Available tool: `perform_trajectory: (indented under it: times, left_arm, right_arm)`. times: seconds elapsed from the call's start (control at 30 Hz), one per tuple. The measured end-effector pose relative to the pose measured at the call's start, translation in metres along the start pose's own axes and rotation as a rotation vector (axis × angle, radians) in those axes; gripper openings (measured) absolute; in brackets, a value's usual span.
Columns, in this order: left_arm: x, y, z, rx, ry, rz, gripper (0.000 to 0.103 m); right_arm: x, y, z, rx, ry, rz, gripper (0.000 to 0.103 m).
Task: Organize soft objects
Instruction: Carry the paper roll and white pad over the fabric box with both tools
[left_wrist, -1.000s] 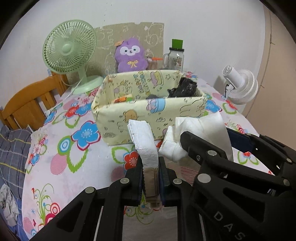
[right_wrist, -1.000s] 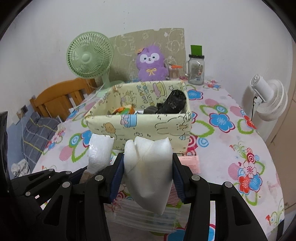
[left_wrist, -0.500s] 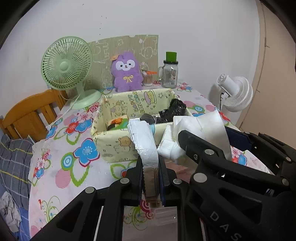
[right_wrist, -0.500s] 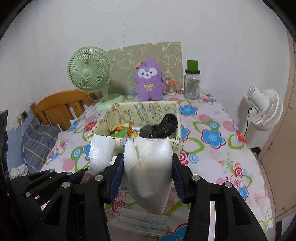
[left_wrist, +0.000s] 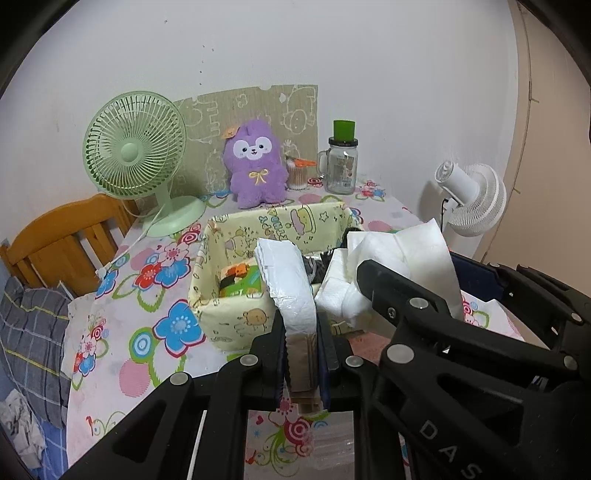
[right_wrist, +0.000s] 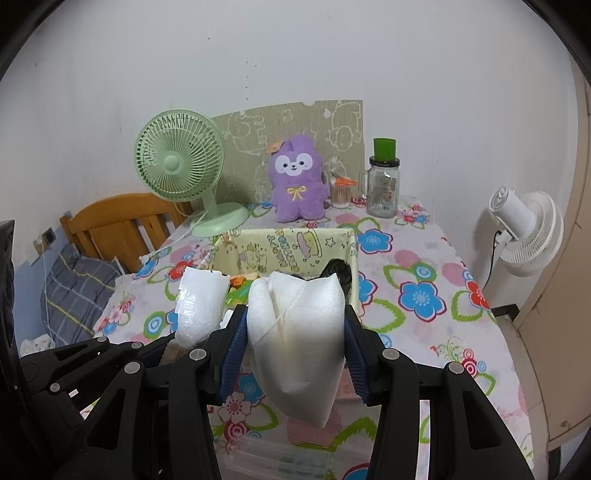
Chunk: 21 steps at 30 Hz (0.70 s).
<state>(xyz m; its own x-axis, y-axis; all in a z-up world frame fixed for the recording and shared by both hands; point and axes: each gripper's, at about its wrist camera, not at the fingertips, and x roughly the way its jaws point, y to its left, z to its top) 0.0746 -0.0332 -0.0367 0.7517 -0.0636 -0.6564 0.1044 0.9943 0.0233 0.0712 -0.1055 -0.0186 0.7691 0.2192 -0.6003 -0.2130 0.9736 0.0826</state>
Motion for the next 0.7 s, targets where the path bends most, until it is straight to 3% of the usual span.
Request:
perform_trajectory:
  times: [0.7]
  left_arm:
    - [0.009, 0.011, 0.04, 0.002, -0.074, 0.031, 0.012]
  right_arm:
    - [0.012, 0.0, 0.043, -0.033, -0.069, -0.026, 0.053]
